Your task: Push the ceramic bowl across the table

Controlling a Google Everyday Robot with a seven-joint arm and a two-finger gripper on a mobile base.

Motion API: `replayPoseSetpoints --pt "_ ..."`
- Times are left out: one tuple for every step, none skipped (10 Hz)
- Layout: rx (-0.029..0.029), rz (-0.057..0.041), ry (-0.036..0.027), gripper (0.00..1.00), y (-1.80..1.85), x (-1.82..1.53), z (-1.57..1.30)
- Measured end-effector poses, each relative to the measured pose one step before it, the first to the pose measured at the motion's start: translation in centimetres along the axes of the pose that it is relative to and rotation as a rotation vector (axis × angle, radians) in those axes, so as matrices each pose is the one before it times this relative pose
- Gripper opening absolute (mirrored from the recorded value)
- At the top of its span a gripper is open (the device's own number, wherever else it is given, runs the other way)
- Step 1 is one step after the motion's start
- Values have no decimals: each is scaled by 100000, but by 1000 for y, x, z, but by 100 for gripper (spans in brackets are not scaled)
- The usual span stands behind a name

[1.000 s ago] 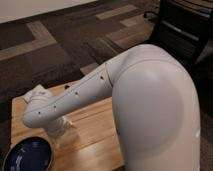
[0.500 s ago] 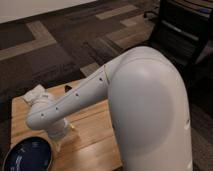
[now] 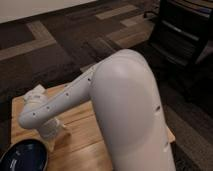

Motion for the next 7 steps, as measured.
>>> replayPoseSetpoints --pt "-252 -5668 -987 65 803 -1777 -155" --pt "-436 -5900 -1196 65 831 -1901 -163" --pt "-717 -5624 -1307 65 839 -1885 -109" --pt "-686 -7513 -1956 65 965 -2586 -299" --pt "-209 -7981 -2116 65 814 -2716 -390" --pt "-147 -3567 -1199 65 237 -1333 -363" --pt "603 -3244 -1108 65 -176 -1196 -398"
